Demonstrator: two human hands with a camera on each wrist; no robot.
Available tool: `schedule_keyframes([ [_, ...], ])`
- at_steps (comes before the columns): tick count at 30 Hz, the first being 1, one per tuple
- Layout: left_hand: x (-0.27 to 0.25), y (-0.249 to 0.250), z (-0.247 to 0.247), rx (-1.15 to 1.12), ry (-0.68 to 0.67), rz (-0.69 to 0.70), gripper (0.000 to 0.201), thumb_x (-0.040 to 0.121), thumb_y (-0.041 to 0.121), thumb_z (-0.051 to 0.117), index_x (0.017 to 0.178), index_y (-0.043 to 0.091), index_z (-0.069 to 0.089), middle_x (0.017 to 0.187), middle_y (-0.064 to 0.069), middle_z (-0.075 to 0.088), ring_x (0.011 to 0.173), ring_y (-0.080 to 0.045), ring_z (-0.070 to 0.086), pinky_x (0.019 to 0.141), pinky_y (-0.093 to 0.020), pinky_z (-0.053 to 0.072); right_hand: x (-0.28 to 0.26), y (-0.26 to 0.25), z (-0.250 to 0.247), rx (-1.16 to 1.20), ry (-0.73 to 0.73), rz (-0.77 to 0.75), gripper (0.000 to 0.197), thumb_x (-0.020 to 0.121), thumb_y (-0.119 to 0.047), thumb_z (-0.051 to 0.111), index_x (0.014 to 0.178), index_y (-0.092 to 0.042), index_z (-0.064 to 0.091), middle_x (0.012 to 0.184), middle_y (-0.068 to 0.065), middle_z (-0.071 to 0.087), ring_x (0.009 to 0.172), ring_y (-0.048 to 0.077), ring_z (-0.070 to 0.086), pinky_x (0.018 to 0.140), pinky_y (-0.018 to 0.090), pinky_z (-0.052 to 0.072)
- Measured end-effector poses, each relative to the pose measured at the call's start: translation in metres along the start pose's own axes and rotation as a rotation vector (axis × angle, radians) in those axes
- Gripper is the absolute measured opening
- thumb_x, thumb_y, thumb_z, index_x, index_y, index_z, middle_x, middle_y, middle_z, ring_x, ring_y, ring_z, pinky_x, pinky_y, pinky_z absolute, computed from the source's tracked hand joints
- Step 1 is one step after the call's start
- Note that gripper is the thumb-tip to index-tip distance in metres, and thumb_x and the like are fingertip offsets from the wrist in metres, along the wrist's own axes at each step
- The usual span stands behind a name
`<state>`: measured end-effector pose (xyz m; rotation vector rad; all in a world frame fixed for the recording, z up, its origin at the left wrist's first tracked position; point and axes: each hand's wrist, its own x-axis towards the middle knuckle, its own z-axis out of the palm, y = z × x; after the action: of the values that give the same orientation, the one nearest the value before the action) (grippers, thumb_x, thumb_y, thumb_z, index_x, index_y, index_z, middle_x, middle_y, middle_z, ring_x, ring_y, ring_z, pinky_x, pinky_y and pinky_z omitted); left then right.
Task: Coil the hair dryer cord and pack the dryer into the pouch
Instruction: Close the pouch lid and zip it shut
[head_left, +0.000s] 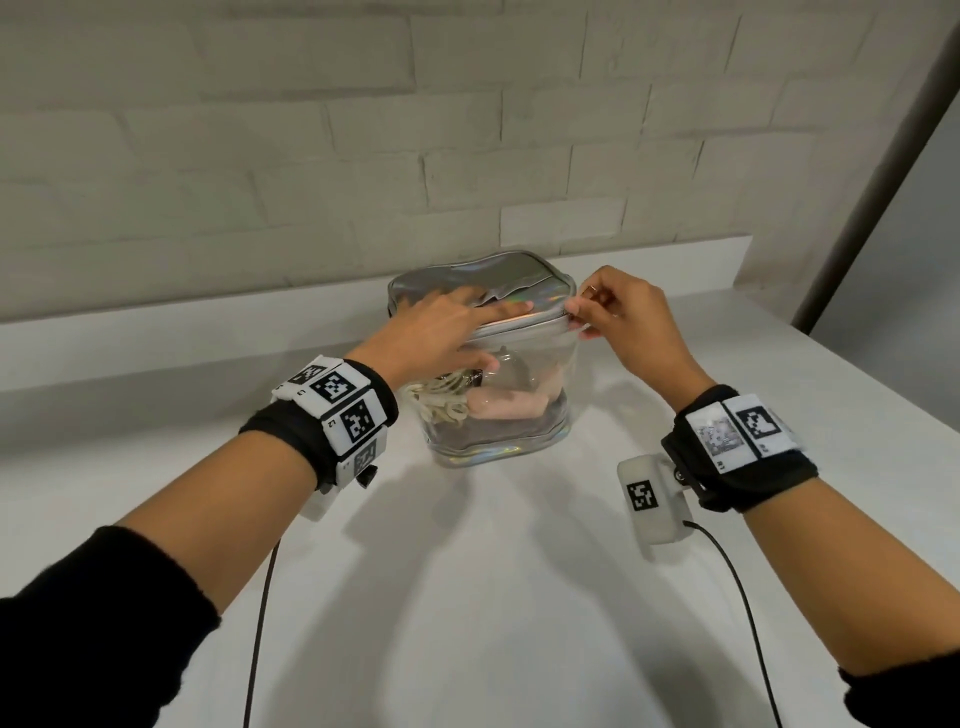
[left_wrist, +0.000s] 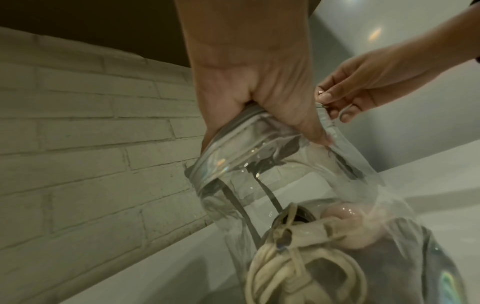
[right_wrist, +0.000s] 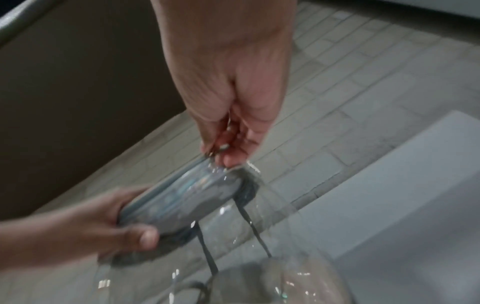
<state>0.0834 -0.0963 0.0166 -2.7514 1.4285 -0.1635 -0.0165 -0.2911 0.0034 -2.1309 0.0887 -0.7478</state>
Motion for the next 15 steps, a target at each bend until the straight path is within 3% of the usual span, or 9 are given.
schedule_keyframes([
  [2,-0.002,-0.001,0.001,0.007,0.012,-0.006,0.068,0.086,0.053,0.050,0.139,0.057,0.007,0.152,-0.005,0.028,0.132,-0.036,0.037,0.101,-0.062,0.035,0.003,0.001,0.003,0.116,0.014,0.007,0.011,0.084,-0.009,0.063,0.076,-0.007,0.056,0.065,-0.002,0.063,0.055,-0.001,0.063,0.061,0.016,0.055],
  [5,0.000,-0.004,0.000,0.026,0.000,0.007,0.068,0.088,0.049,0.049,0.140,0.056,0.005,0.152,-0.007,0.028,0.132,-0.038,0.037,0.100,-0.063,0.036,0.004,0.012,0.003,0.305,0.060,0.052,0.020,0.082,-0.012,0.066,0.066,-0.015,0.054,0.059,-0.009,0.065,0.062,0.003,0.063,0.066,0.021,0.054],
  [6,0.001,-0.005,-0.001,0.026,-0.006,0.013,0.068,0.089,0.047,0.049,0.140,0.056,0.004,0.152,-0.007,0.028,0.131,-0.038,0.038,0.099,-0.064,0.036,0.004,0.016,0.003,0.337,0.083,0.065,0.021,0.080,-0.018,0.068,0.065,-0.016,0.054,0.061,-0.008,0.064,0.065,0.007,0.062,0.068,0.025,0.054],
  [9,0.004,-0.006,-0.003,0.019,-0.025,0.027,0.069,0.090,0.042,0.050,0.140,0.055,0.004,0.151,-0.009,0.030,0.130,-0.039,0.038,0.100,-0.063,0.036,0.004,0.024,0.002,0.397,0.098,0.056,0.028,0.073,-0.037,0.072,0.065,-0.019,0.052,0.074,0.012,0.058,0.084,0.022,0.060,0.081,0.038,0.052],
  [11,0.003,-0.007,-0.001,0.033,-0.029,0.033,0.069,0.090,0.042,0.050,0.140,0.055,0.003,0.150,-0.009,0.030,0.130,-0.039,0.038,0.100,-0.063,0.036,0.007,0.027,0.002,0.527,0.020,0.089,0.026,0.074,-0.042,0.064,0.066,-0.021,0.053,0.082,0.009,0.058,0.091,0.020,0.061,0.083,0.037,0.053],
  [13,0.002,-0.007,0.001,0.039,-0.024,0.022,0.069,0.090,0.045,0.049,0.140,0.056,0.002,0.151,-0.008,0.028,0.132,-0.038,0.036,0.101,-0.064,0.034,0.017,0.031,0.001,0.703,-0.042,0.186,0.019,0.088,-0.034,0.052,0.076,-0.019,0.055,0.093,-0.002,0.059,0.086,0.016,0.063,0.074,0.033,0.055],
  [15,0.000,-0.005,0.001,0.038,-0.003,-0.002,0.069,0.089,0.047,0.049,0.139,0.056,0.003,0.152,-0.006,0.027,0.134,-0.037,0.034,0.102,-0.065,0.032,0.034,0.031,0.003,0.654,-0.108,0.270,0.018,0.098,-0.014,0.036,0.098,-0.018,0.055,0.102,-0.006,0.056,0.082,0.015,0.060,0.070,0.029,0.052],
])
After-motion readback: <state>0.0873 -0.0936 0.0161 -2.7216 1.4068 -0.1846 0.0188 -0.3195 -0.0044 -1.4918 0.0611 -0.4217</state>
